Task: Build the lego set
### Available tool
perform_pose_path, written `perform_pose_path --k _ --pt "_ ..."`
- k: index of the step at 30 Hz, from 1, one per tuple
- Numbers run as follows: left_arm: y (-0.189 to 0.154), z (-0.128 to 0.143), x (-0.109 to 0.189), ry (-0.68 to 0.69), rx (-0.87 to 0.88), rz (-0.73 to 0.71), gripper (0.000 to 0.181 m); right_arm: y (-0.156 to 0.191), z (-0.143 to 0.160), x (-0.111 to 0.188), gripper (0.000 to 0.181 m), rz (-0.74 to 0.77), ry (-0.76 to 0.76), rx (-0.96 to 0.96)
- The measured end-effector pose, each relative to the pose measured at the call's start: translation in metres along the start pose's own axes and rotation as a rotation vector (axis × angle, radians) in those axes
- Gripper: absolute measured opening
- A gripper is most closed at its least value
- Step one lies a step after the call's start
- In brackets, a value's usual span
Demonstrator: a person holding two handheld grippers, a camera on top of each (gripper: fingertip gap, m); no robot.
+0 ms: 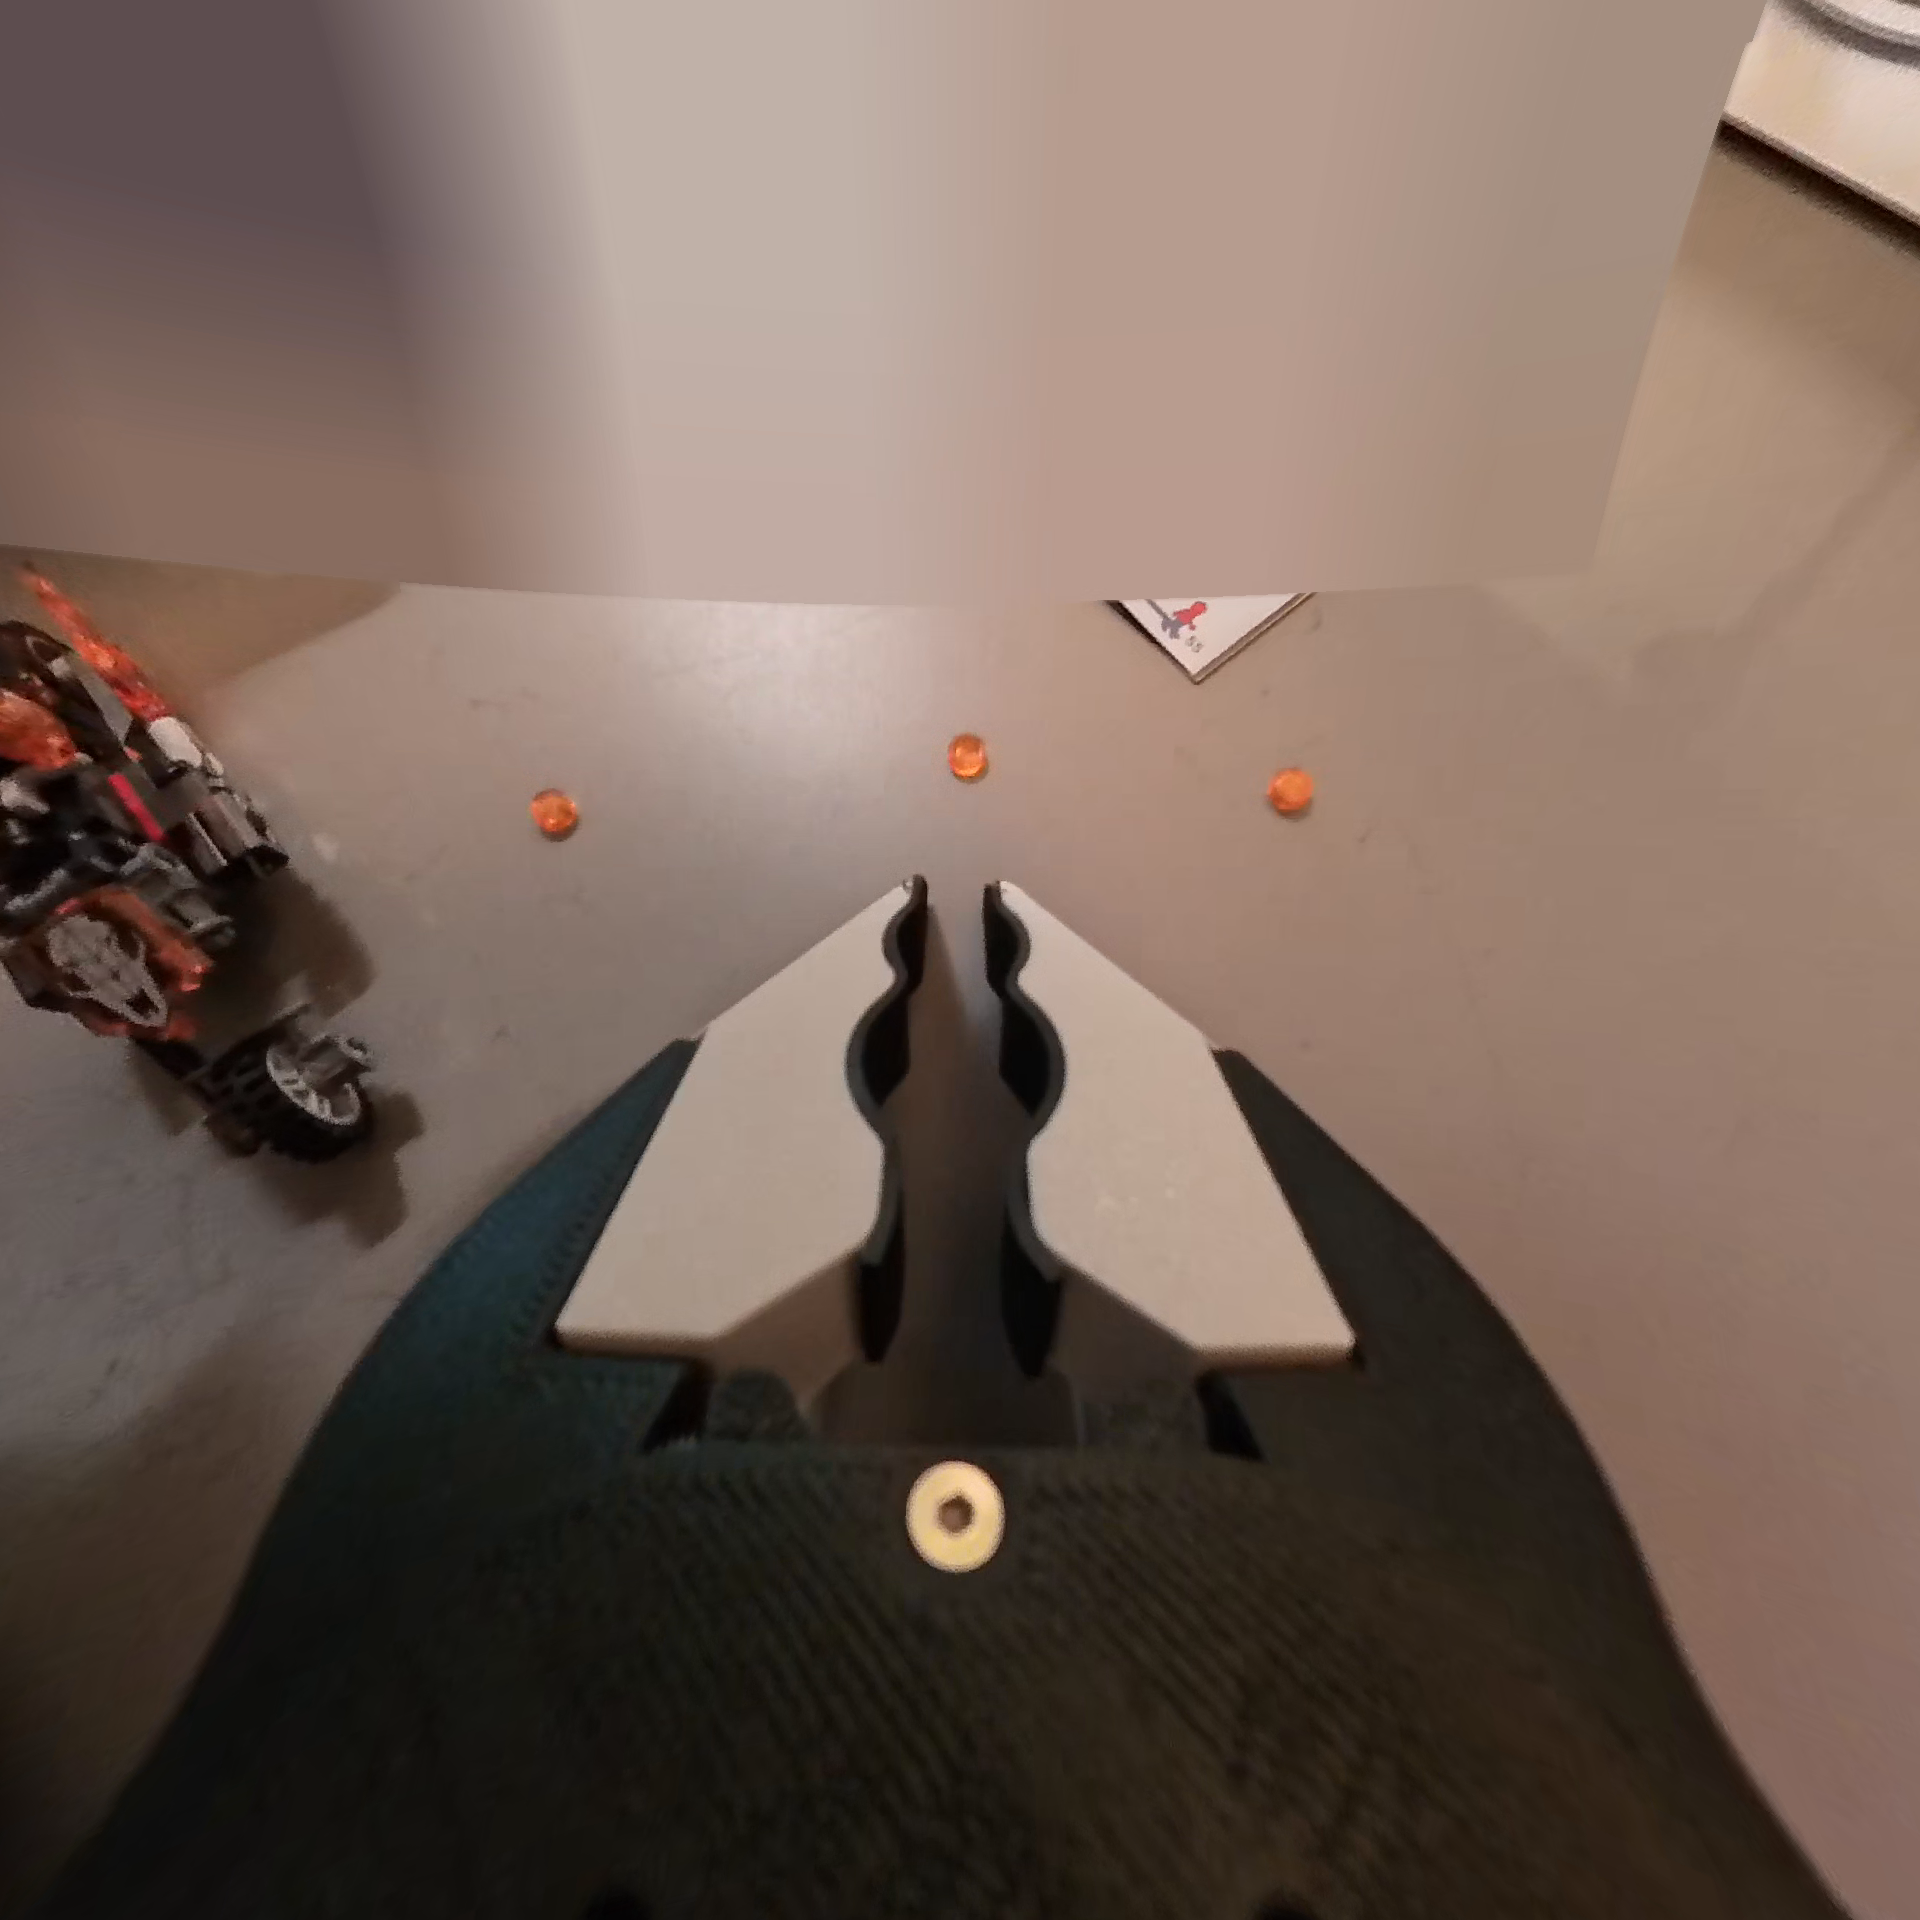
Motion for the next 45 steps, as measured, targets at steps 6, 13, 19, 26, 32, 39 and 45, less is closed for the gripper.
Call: perform_pose_path --k 6,13,19,26,32,39,45 --pt "-0.001 0.0 0.0 0.001 -0.005 0.009 0.058 0.0 0.0 0.0 0.008 -0.004 0.0 -0.003" --pt "-0.001 0.0 0.0 0.003 -0.004 0.008 0.059 0.0 0.0 0.0 0.008 -0.005 0.0 -0.004" --pt "-0.001 0.0 0.0 0.001 -0.002 0.009 0.059 0.0 0.0 -0.001 0.008 -0.007 0.0 -0.003" --pt "-0.001 0.0 0.0 0.001 -0.004 0.008 0.059 0.0 0.0 -0.001 0.008 -0.009 0.0 -0.003" --pt "0.0 -0.002 0.002 -0.019 -0.016 -0.006 0.06 0.0 0.0 -0.001 0.011 0.017 0.0 0.036" --pt "-0.001 -0.008 0.009 -0.086 -0.012 -0.018 0.064 0.001 0.0 0.005 0.022 0.154 -0.011 0.161" --pt "-0.002 -0.021 0.026 -0.229 -0.013 -0.044 0.065 0.015 -0.022 0.033 0.018 0.285 -0.191 0.306"
Point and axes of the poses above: each gripper's, where its closed fingertips meet, x back along the fingers, z out of its underside, y = z × x across the jaws, the point moved 1 cm from there along x, back along the fingers, and after that the axes turned 4 degrees about -y, right-handed, at the moved point
